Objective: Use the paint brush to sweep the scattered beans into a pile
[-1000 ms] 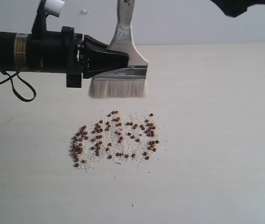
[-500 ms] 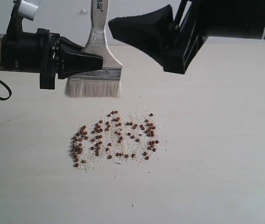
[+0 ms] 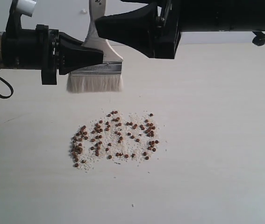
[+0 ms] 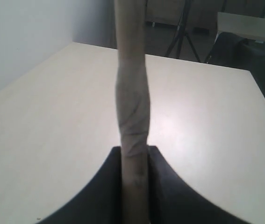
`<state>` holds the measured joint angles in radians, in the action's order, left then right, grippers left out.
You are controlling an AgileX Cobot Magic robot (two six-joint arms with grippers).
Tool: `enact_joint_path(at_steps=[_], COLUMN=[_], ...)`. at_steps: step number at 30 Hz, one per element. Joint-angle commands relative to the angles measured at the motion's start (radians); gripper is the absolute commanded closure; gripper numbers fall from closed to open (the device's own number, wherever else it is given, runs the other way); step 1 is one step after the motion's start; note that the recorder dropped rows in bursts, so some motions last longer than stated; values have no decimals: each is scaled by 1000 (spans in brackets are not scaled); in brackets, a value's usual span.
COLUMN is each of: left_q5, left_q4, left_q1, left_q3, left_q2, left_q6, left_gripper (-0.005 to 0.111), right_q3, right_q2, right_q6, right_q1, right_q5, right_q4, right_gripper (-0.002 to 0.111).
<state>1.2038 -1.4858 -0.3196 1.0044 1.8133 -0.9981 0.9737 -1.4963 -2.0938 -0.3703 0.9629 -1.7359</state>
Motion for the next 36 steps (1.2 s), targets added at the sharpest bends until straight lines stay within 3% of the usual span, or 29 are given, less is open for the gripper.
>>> enact_joint_path(at_steps=[1, 11, 17, 36], left_q5=[17, 17, 17, 17], left_q4=[31, 32, 32, 28], left_q1=[-8, -8, -8, -8], left_q3=[-3, -3, -3, -3], left_q2=[-6, -6, -6, -6], left_q6=[-1, 1, 23, 27], left_gripper=[107, 107, 107, 107], right_q3=[86, 194, 238, 351], right_q2=[-74, -208, -295, -360], right_q6=[-11, -11, 31, 178], right_q1=[6, 43, 144, 21], right_q5=[13, -5, 258, 258], right_q4=[-8, -8, -8, -8], right_gripper=[28, 30, 33, 33])
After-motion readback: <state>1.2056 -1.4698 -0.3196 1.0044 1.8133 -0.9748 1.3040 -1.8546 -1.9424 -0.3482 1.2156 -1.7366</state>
